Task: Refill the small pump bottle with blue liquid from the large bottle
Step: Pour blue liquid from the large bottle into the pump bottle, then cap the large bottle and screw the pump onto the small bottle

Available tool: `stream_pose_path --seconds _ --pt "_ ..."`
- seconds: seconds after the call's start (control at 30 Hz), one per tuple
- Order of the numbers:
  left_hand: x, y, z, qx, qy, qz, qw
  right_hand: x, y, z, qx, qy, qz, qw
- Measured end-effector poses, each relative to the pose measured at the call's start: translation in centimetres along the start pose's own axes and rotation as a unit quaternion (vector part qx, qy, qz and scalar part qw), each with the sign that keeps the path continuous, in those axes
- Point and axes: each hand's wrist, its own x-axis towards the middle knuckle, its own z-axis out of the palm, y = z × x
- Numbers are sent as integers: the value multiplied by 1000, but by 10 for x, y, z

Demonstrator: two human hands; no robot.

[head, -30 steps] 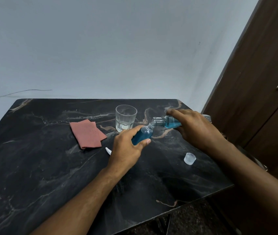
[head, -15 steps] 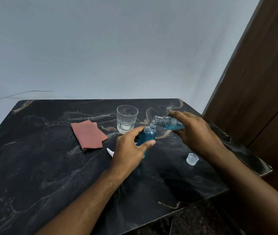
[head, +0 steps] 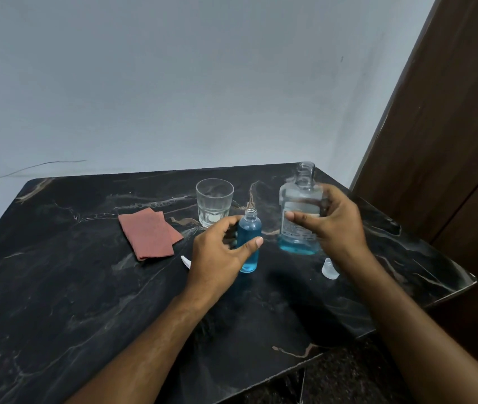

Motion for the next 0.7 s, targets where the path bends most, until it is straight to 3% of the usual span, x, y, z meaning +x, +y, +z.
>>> stream_pose_path --seconds 0.3,0.7 --pt "-1 -3 1 42 -13 -14 999 -4 34 -12 91 -56 89 990" --pt "0 -7 1 86 -27 -14 996 -8 39 -19 70 -81 134 985"
